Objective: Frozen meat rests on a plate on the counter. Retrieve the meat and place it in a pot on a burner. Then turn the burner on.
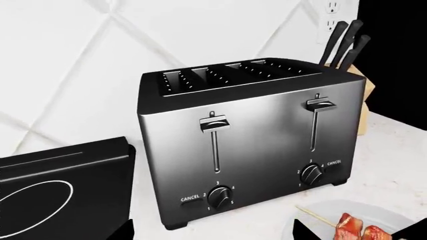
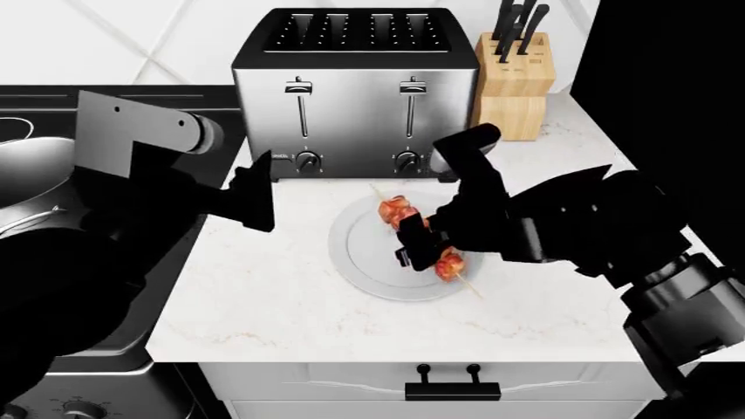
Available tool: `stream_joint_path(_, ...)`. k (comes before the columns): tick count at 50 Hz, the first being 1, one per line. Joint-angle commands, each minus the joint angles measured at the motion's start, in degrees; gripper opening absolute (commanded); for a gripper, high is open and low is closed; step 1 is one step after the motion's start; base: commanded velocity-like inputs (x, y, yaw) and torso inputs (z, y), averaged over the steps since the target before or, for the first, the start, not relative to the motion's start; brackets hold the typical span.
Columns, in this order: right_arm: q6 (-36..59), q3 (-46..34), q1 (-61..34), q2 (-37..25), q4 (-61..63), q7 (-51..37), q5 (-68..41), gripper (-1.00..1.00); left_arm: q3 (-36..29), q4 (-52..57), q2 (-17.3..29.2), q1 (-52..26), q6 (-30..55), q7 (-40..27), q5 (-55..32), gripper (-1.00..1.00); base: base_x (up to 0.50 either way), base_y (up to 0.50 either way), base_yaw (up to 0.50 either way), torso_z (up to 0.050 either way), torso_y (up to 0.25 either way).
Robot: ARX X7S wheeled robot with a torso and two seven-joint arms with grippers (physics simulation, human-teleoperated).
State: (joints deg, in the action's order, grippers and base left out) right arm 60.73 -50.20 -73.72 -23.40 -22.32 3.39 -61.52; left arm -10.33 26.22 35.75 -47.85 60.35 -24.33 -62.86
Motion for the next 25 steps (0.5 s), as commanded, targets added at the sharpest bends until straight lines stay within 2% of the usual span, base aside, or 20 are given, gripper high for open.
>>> stream_joint_path(1,-0.18,3.68,0.12,-2.08,5.98,-4.84,-2.14,-1.00,1.99,2.40,0.78,-0.29,1.08,-2.01,-3.18,1.00,0.00,0.00,0.00,0.000,0.000)
stream_joint_path(13,-0.14,9.45,-0.27,-5.58,16.54,-13.06,-6.13,-1.00,4.78,6.36,2.07,-1.09,2.75,-5.96,-7.98,1.00,0.00,0.00,0.00,0.000,0.000)
stream_joint_path(25,-2.83,14.37,-1.11,-9.20,25.27,-18.07,-7.44,-1.00,8.71,10.47,4.08,-4.03,6.00,-15.01,-18.92,1.00,0.00,0.00,0.00,0.000,0.000)
